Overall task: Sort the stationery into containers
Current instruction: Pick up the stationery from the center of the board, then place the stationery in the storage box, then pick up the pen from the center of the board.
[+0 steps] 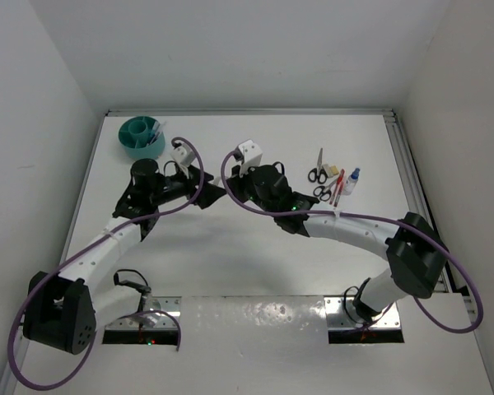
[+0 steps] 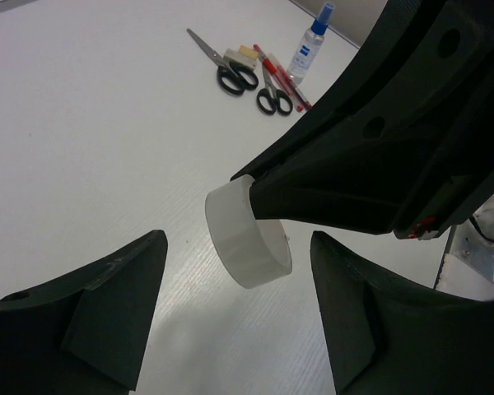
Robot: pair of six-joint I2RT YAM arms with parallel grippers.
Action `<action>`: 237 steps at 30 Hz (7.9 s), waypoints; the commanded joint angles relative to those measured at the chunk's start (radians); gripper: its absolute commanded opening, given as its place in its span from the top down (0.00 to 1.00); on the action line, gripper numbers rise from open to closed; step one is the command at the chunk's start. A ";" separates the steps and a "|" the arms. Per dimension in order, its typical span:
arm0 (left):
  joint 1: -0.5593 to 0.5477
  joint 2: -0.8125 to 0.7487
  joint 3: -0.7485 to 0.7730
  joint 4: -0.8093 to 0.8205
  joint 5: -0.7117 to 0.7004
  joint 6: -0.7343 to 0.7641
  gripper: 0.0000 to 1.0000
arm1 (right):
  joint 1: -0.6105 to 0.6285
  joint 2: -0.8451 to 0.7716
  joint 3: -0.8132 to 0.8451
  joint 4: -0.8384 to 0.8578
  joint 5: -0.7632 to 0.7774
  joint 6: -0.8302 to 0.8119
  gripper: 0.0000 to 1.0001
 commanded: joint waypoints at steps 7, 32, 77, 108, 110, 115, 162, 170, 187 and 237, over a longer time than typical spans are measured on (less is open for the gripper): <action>-0.036 0.004 0.022 0.064 -0.049 -0.020 0.56 | 0.019 -0.026 0.023 0.080 0.013 -0.041 1.00; 0.171 0.079 0.338 -0.217 -0.667 0.018 1.00 | -0.116 -0.116 -0.082 0.105 -0.005 0.020 0.45; 0.459 0.903 1.007 -0.499 -1.008 -0.221 1.00 | -0.314 -0.006 -0.082 0.040 -0.096 0.151 0.49; 0.461 0.917 1.021 -0.473 -1.011 -0.216 0.45 | -0.308 -0.055 -0.063 -0.049 -0.063 0.125 0.49; 0.461 0.908 1.042 -0.482 -1.017 -0.216 0.45 | -0.311 -0.079 -0.066 -0.084 -0.047 0.128 0.50; 0.458 0.846 1.115 -0.505 -1.012 -0.189 0.52 | -0.343 -0.177 -0.104 -0.284 0.081 0.175 0.96; 0.416 0.552 0.940 -0.746 -0.491 -0.051 0.64 | -0.796 0.246 -0.036 -0.521 0.035 0.286 0.79; 0.400 0.521 0.940 -0.745 -0.500 -0.061 0.64 | -0.784 0.244 -0.053 -0.566 0.075 0.315 0.79; 0.334 0.441 0.909 -0.735 -0.491 -0.061 0.64 | -0.649 0.076 -0.150 -0.580 0.148 0.316 1.00; -0.150 0.558 0.903 -0.553 -0.119 -0.166 0.72 | -0.216 -0.193 -0.035 0.016 -0.318 0.071 1.00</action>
